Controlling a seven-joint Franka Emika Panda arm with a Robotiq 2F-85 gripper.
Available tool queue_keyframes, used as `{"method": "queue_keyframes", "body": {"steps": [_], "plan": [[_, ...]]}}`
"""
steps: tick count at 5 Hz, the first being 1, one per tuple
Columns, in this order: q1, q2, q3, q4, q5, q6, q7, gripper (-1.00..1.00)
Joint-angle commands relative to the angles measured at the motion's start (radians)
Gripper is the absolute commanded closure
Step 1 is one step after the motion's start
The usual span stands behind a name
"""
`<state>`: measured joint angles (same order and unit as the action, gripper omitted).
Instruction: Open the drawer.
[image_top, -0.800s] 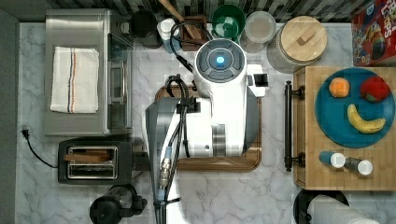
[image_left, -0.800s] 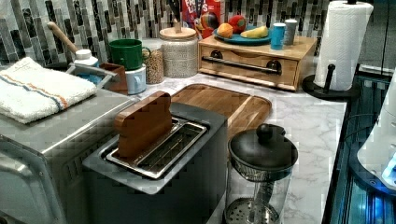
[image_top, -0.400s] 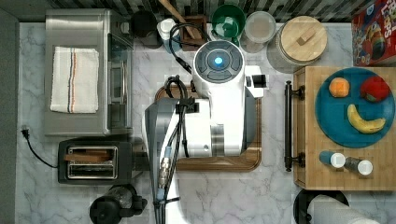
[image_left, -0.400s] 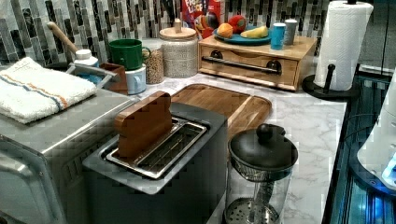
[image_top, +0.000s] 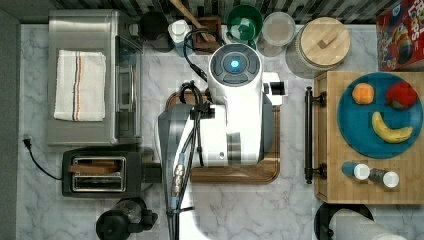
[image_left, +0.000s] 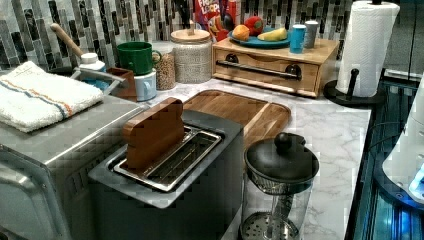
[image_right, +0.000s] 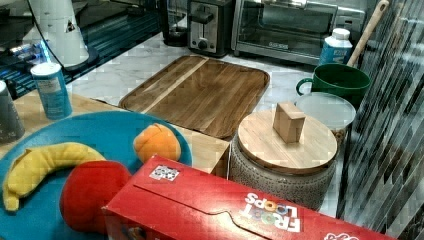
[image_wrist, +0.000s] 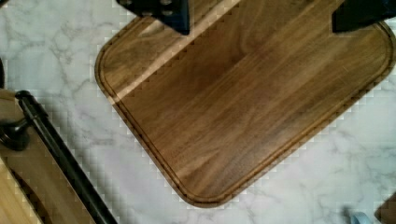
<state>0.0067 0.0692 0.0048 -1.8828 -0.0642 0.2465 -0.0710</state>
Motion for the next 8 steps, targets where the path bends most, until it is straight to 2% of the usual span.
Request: {"method": "queue_keyframes", "body": {"steps": [1,5,7,8], "plan": [[-0.014,-0.072,-0.050,-0.121,-0.002,0.112,-0.309,-1.00],[-0.110,-0.088,-0.080,-0.241,-0.133,0.280,-0.742,-1.00],[-0.150,-0.065,-0.088,-0.257,-0.173,0.328,-0.812,-1.00],[-0.166,-0.077,-0.095,-0.324,-0.201,0.437,-0.826,-1.00]]}}
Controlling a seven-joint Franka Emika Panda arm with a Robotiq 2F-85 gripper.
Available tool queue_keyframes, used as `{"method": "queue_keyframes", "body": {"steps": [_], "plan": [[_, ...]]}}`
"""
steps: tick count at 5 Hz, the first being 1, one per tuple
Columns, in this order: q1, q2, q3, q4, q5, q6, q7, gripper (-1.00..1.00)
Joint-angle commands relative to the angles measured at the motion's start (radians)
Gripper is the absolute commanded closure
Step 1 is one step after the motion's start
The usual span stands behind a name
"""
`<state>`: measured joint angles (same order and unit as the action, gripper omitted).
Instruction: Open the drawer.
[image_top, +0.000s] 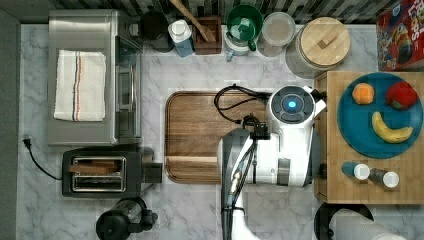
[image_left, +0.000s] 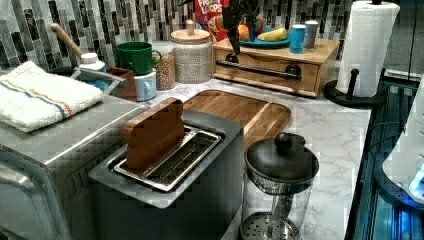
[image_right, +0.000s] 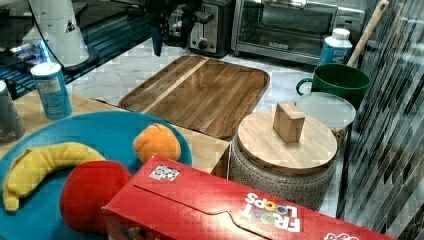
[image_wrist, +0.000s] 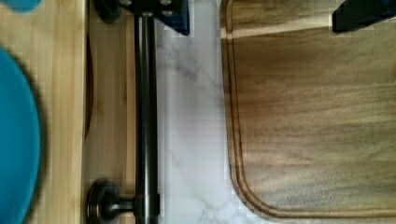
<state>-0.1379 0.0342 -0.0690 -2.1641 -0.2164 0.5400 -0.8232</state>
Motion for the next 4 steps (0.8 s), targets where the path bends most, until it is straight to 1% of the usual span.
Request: {"method": "queue_keyframes", "body": {"steps": [1,2,3,4], "plan": [[-0.051,-0.017,-0.035,-0.078,-0.038,0.236,-0.129,-1.00],[-0.067,0.009,-0.061,-0.083,-0.014,0.297,-0.203,-1.00],[-0.080,0.043,-0.068,-0.069,-0.008,0.307,-0.230,-1.00],[-0.078,0.050,-0.073,-0.097,0.001,0.346,-0.201,-1.00]]}}
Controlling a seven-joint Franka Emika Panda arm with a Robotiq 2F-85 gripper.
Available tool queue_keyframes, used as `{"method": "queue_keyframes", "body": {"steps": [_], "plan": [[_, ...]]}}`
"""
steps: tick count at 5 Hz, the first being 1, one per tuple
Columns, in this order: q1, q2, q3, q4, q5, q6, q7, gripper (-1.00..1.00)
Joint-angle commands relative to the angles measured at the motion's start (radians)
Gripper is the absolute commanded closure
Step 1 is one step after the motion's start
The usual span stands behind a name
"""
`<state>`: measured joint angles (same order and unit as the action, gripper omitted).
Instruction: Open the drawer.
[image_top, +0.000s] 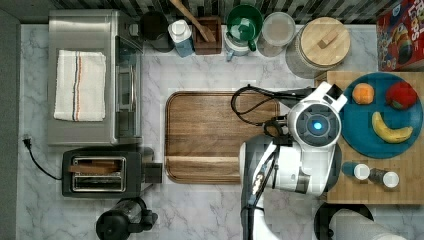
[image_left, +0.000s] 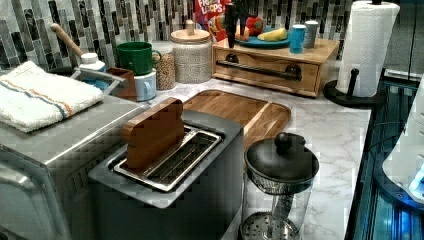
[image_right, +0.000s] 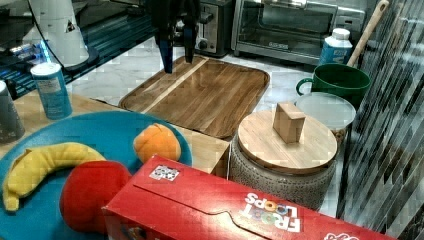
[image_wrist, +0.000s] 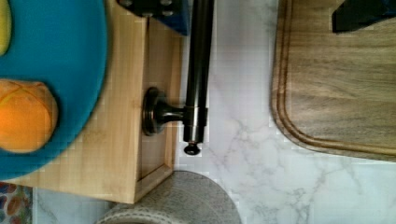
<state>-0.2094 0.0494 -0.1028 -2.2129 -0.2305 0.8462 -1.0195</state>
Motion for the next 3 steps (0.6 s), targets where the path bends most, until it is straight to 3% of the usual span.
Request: {"method": "queue_keyframes", "body": {"steps": [1,3], "plan": [[-0.003,0.040,-0.030,-0.095,0.013,0.101,0.066,-1.00],[0.000,0.063,-0.037,-0.119,0.010,0.143,0.098,-1.00]]}}
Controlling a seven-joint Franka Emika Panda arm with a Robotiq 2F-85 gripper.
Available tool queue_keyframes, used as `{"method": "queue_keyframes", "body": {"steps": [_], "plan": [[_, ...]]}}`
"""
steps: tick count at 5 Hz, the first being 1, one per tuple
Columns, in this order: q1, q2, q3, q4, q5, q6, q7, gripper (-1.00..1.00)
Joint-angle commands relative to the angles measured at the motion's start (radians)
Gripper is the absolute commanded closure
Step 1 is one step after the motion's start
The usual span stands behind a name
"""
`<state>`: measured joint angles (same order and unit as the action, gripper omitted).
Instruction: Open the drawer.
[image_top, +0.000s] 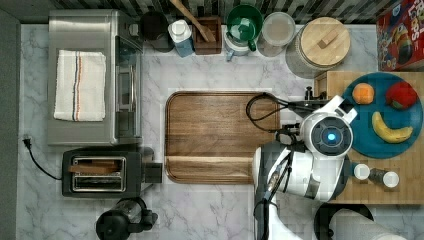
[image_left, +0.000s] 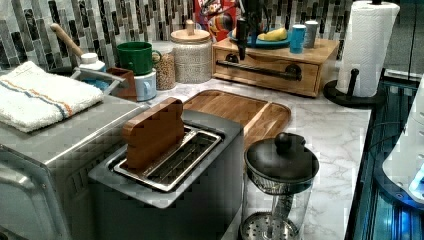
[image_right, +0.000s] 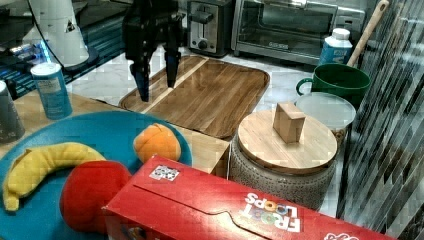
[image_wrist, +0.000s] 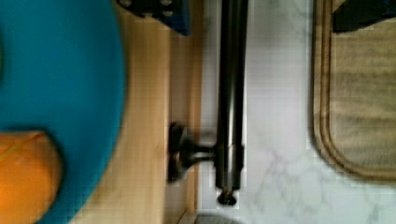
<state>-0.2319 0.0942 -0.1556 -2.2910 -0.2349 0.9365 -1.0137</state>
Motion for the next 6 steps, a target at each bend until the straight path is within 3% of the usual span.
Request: {"method": "queue_keyframes", "body": {"steps": [1,4,6], "plan": [[0.010,0.050,0.011,-0.064,0.012,0.156,0.089,-1.00],[0.026,0.077,-0.021,-0.058,-0.047,0.205,0.151,-1.00],[0.043,0.132,-0.005,-0.040,-0.021,0.237,0.177,-1.00]]}}
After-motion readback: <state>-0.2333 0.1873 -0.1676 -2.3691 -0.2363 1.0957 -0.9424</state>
